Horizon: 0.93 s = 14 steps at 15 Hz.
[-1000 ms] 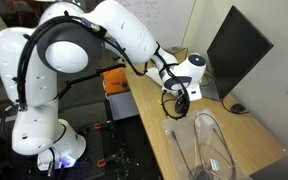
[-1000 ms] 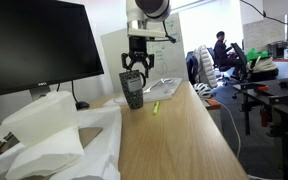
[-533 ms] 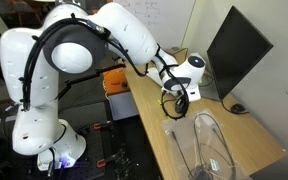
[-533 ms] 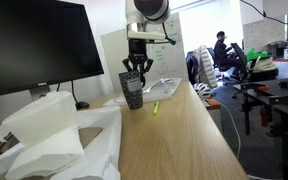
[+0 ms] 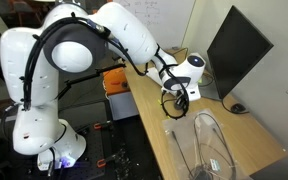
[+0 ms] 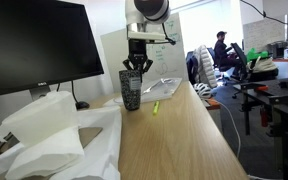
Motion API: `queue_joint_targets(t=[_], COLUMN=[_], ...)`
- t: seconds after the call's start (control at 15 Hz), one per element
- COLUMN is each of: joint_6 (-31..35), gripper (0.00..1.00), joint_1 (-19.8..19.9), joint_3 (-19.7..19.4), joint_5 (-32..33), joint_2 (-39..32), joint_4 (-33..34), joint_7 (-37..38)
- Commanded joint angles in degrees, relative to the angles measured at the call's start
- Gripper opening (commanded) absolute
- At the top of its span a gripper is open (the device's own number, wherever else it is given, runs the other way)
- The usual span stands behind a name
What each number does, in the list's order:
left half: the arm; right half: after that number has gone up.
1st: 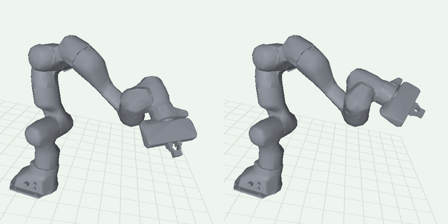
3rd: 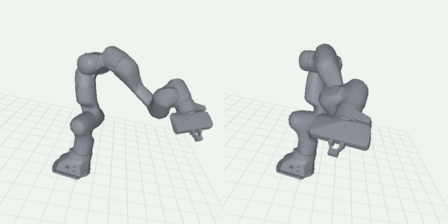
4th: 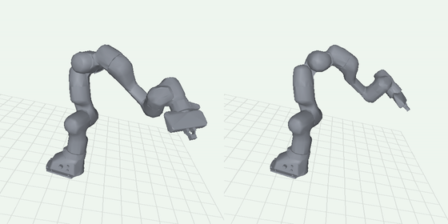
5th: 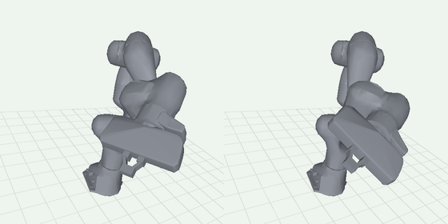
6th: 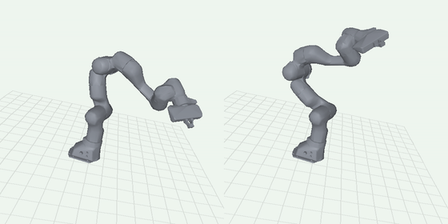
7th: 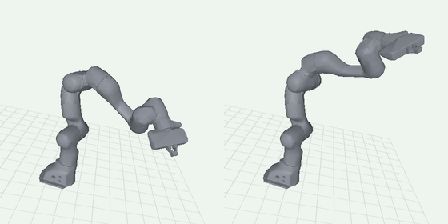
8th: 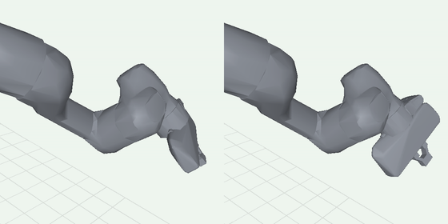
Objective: Move the mug to the left
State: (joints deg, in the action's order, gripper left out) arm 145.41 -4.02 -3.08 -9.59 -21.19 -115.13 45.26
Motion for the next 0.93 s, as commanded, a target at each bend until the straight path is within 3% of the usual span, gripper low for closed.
queue_joint_targets(t=[0.0, 0.2, 0.53, 0.87], joint_6=[0.01, -3.27, -9.79, -8.38], gripper=[0.03, 0.03, 0.03, 0.03], joint_1=[-1.72, -2.89, -3.62, -5.73], joint_3=[-0.60, -0.16, 3.00, 5.93], joint_5=[1.67, 4.93, 6.76, 13.23], joint_2=[2.20, 4.66, 8.44, 9.46], joint_4=[-0.60, -0.32, -0.26, -3.07], joint_7=[-1.85, -4.93, -16.28, -23.20])
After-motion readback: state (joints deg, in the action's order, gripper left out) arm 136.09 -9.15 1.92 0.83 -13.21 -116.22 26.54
